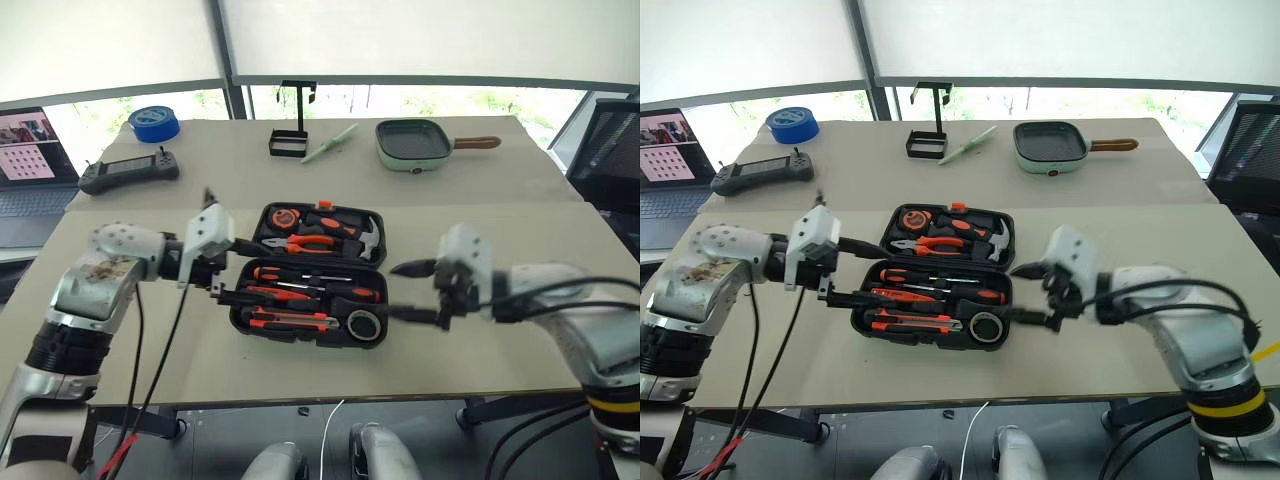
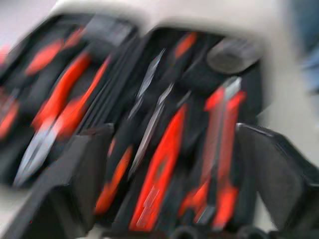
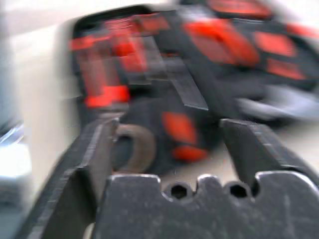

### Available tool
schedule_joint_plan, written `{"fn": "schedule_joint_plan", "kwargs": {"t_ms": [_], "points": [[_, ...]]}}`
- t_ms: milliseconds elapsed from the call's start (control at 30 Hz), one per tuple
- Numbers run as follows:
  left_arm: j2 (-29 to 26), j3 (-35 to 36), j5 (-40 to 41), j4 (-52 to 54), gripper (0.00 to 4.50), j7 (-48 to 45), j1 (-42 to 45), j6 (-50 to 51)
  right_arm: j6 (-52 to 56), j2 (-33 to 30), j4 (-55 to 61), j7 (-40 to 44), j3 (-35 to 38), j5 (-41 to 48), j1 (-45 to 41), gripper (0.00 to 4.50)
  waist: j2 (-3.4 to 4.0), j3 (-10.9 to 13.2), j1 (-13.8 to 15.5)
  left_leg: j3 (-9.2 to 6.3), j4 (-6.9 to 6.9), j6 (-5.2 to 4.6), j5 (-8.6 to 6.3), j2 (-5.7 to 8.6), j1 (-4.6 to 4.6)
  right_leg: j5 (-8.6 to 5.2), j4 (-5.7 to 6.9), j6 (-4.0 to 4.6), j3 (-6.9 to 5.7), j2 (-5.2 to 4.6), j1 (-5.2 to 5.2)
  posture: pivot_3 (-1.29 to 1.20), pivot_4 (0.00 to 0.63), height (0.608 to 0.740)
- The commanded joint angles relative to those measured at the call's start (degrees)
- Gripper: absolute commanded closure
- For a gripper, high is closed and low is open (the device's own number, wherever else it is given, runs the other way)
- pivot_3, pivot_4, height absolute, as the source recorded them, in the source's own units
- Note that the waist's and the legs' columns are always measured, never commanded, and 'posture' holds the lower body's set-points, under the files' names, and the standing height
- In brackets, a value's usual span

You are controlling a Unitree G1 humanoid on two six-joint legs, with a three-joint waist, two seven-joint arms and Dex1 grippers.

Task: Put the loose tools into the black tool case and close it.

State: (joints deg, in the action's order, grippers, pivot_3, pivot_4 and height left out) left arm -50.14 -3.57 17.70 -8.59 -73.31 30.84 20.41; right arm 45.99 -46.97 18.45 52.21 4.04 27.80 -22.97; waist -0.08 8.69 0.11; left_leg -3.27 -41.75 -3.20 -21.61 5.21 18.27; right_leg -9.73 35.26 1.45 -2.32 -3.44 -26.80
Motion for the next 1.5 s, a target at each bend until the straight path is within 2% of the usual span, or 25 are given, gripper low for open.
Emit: {"fn": "schedule_joint_plan", "kwargs": {"t_ms": [33, 167, 233, 267, 500, 667, 767, 967, 1233, 1367, 1500], "points": [[-0.72, 2.52, -3.9, -7.41, 1.82, 3.96, 0.53, -6.05, -3.83, 0.11, -4.56, -3.2, 1.22, -3.62, 0.96, 2.18, 0.0, 0.0, 0.14, 0.0, 0.0, 0.0, 0.0, 0.0, 0.02, 0.0, 0.02, 0.0, -0.02, 0.0, -0.03, 0.0, 0.15, 0.74], [0.19, -0.03, -8.77, -12.42, 3.2, 5.71, 0.61, -12.48, -8.67, 0.95, -8.91, -3.5, -2.4, -7.76, 1.95, 3.52, 0.0, 0.0, 0.44, 0.06, -0.03, -0.01, 0.0, 0.08, 0.09, 0.01, 0.02, -0.01, -0.02, -0.06, -0.07, 0.0, 0.15, 0.74], [2.03, -1.01, -9.36, -12.66, 4.05, 5.79, 0.97, -13.16, -11.48, 1.71, -10.74, -2.83, -4.66, -9.4, 2.14, 4.33, 0.0, 0.0, 0.45, 0.08, -0.05, -0.01, 0.0, 0.09, 0.11, 0.01, 0.0, -0.02, -0.02, -0.06, -0.06, 0.0, 0.15, 0.74], [3.14, -1.36, -9.4, -12.43, 4.41, 5.87, 1.27, -12.85, -12.66, 2.08, -11.66, -2.5, -5.68, -10.11, 2.06, 4.5, 0.0, 0.0, 0.47, 0.08, -0.05, -0.01, 0.0, 0.09, 0.11, 0.01, 0.01, -0.02, -0.02, -0.06, -0.06, 0.0, 0.15, 0.74], [8.34, -4.15, -8.57, -6.61, 4.46, 4.56, -0.51, -9.69, -18.14, 2.48, -13.84, 1.04, -12.68, -15.33, 1.88, 4.5, 0.0, 0.0, 0.36, 0.09, -0.12, -0.01, 0.01, 0.08, 0.19, 0.01, 0.12, -0.02, 0.03, -0.09, -0.15, 0.0, 0.15, 0.74], [9.89, -4.68, -5.47, 0.97, 4.46, 2.53, -3.46, -5.82, -18.77, 2.64, -10.84, 4.92, -12.93, -13.5, 2.15, 4.5, -0.01, 0.0, 0.62, 0.08, -0.14, -0.02, 0.0, 0.07, 0.22, 0.02, 0.09, -0.04, 0.03, -0.13, -0.14, 0.0, 0.15, 0.74], [10.37, -6.11, -5.04, 6.61, 4.46, 2.05, -5.7, -3.96, -19.52, 0.63, -8.86, 7.82, -13.1, -13.41, 3.72, 4.5, 0.0, 0.0, 0.68, 0.05, -0.13, -0.02, 0.0, 0.07, 0.23, 0.02, 0.08, -0.04, 0.02, -0.11, -0.15, 0.0, 0.15, 0.74], [7.56, -8.11, -7.73, 12.77, 4.46, 0.35, -12.24, -6.91, -22.21, -4.41, -5.31, 10.38, -11.73, -14.49, 10.31, 4.5, 0.0, -0.01, 0.64, 0.02, -0.06, -0.03, 0.0, 0.04, 0.24, 0.02, -0.02, -0.04, 0.02, -0.11, -0.15, 0.0, 0.15, 0.74], [5.0, -7.62, -9.9, 12.9, 4.46, 1.73, -14.44, -8.28, -22.96, -5.06, -4.27, 8.66, -9.07, -15.35, 14.76, 4.5, 0.0, -0.02, 0.68, 0.0, -0.06, -0.01, -0.01, -0.02, 0.02, 0.01, -0.08, -0.04, 0.03, -0.08, 0.12, 0.0, 0.15, 0.74], [2.32, -4.99, -9.52, 12.05, 4.46, 2.23, -15.62, -7.22, -23.19, -5.94, -3.74, 7.73, -7.53, -15.96, 17.24, 4.5, 0.01, -0.02, 0.61, -0.01, -0.03, -0.01, -0.01, -0.03, 0.0, 0.01, -0.07, -0.04, 0.01, -0.06, 0.12, 0.0, 0.15, 0.74], [-2.18, -1.4, -7.96, 12.08, 4.46, 1.7, -18.31, -5.09, -22.42, -7.3, -3.92, 6.81, -2.81, -14.96, 20.33, 4.5, 0.01, -0.02, 0.5, -0.01, 0.02, -0.01, -0.01, -0.05, -0.04, 0.01, -0.06, -0.03, 0.02, -0.03, 0.12, 0.0, 0.15, 0.74]]}}
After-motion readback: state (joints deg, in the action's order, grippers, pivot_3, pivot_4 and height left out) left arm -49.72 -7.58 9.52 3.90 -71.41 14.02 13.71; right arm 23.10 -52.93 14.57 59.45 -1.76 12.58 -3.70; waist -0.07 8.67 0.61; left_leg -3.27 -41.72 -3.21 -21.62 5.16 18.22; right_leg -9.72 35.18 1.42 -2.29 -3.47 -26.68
